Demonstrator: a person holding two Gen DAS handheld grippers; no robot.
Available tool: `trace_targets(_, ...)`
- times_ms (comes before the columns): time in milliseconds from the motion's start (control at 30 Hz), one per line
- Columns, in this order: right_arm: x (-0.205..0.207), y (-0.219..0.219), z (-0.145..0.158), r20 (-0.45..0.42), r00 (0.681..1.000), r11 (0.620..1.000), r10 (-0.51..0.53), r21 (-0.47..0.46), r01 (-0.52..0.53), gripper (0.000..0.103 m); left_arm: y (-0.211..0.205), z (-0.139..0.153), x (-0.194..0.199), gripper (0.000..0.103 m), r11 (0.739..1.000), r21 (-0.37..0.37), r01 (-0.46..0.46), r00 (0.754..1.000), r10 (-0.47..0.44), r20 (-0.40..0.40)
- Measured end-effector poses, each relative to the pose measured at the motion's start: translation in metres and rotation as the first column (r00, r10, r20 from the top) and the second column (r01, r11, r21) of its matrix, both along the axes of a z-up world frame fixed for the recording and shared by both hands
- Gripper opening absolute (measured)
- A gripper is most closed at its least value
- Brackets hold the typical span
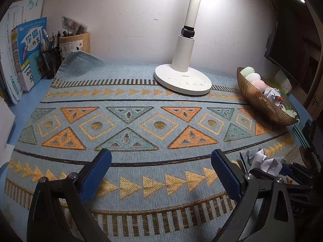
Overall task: Organize objects
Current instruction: 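Carry the grey bag over the amber bowl and open the right gripper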
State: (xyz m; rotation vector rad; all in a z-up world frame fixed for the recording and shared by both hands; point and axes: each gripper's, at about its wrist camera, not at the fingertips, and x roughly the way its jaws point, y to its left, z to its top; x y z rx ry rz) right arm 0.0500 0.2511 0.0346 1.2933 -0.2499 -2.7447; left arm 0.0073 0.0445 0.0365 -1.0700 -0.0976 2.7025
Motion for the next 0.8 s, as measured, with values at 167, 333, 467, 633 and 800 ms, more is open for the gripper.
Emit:
trace_targets(167, 0.005, -0.004, 0.005, -0.046, 0.999, 0.999, -0.018, 0.046, 0.020, 0.058, 0.003, 0.002, 0.003, 0.099, 1.000, -0.013, 0.009, 1.000, -0.009, -0.018)
trace_targets(333, 0.008, 0.007, 0.018, -0.075, 0.995, 0.997, -0.065, 0.023, 0.067, 0.057, 0.013, 0.014, 0.009, 0.099, 0.999, -0.038, 0.037, 0.998, -0.039, -0.053)
trace_targets(467, 0.016, 0.030, 0.070, -0.196, 0.974, 0.989, -0.117, 0.064, 0.132, 0.057, 0.029, 0.063, 0.021, 0.099, 0.994, -0.029, 0.102, 0.982, -0.105, -0.160)
trace_targets(633, 0.007, 0.089, 0.136, -0.327, 0.903, 0.945, -0.277, 0.079, 0.318, 0.058, 0.061, 0.120, 0.026, 0.099, 0.988, -0.040, 0.152, 0.936, -0.157, -0.316)
trace_targets(800, -0.030, 0.157, 0.146, -0.335, 0.839, 0.882, -0.428, 0.049, 0.469, 0.060, 0.087, 0.126, 0.016, 0.099, 0.983, -0.081, 0.165, 0.917, -0.183, -0.354)
